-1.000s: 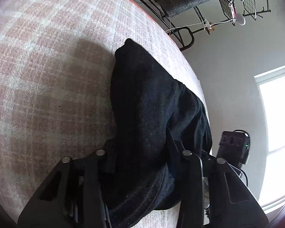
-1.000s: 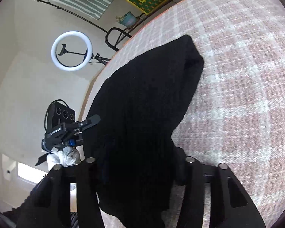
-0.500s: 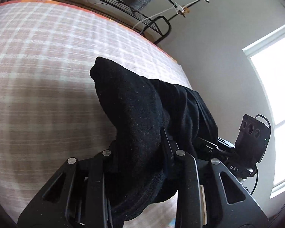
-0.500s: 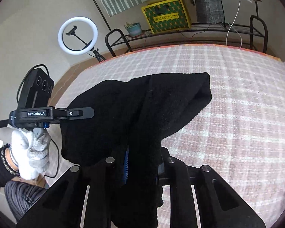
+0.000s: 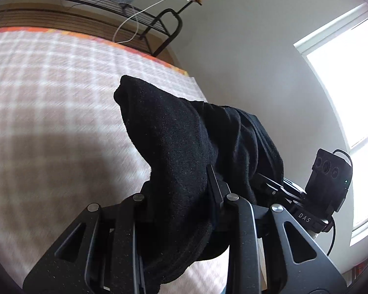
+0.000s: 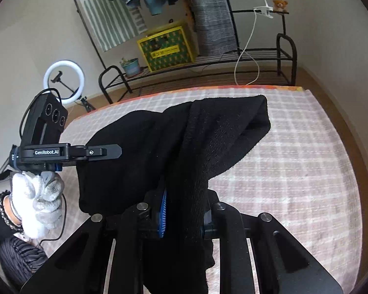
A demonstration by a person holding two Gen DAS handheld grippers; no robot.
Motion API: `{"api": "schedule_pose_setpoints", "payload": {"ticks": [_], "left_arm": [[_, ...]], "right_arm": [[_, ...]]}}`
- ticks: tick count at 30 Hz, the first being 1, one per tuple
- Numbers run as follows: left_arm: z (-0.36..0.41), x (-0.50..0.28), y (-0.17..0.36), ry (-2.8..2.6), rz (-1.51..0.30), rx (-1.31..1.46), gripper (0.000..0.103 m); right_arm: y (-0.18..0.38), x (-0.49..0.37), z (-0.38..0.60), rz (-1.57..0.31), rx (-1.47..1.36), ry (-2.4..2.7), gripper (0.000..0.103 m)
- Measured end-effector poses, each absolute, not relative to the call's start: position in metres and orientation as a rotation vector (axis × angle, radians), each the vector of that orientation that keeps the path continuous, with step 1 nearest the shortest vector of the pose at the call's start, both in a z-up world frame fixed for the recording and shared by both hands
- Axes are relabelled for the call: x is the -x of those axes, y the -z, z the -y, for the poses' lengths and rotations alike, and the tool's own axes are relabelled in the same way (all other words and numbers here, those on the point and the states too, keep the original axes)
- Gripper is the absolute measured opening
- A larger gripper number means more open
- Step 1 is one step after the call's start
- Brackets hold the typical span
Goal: Fold large clothes
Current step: 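Lift the sweater bundle with both tools and carry it toward the bed end, then lower the folded sweater onto the bed and open both tools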
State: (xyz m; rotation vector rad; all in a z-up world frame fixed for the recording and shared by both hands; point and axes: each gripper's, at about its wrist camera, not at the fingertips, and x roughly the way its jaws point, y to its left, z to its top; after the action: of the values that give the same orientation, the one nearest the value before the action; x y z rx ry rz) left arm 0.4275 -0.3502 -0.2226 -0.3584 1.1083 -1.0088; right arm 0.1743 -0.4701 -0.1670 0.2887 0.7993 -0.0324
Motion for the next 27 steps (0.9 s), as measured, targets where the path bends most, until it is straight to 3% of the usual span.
{"api": "schedule_pose_setpoints", "payload": {"ticks": [11, 19, 24, 27], "left_arm": [[0.45, -0.512, 0.225, 1.001, -0.999, 0.406, 0.027], [0.492, -0.56, 0.251, 0.93, -0.967, 0.407, 0.027], [0.51, -0.575, 0.304, 0.795, -1.077, 0.327, 0.027], [0.508, -0.573, 0.306, 0.799, -1.07, 0.328, 0.029]], "right_arm": [[0.157, -0.242, 0.568, -0.687, -0.243, 0.096, 0.017], [0.19, -0.298, 0.631, -0.619, -0.257, 0.094, 0.017], [0.231, -0.319, 0.657, -0.79, -0.165, 0.174, 0.017], [0.267, -0.323, 0.67, -0.938, -0.106, 0.31, 0.02]]}}
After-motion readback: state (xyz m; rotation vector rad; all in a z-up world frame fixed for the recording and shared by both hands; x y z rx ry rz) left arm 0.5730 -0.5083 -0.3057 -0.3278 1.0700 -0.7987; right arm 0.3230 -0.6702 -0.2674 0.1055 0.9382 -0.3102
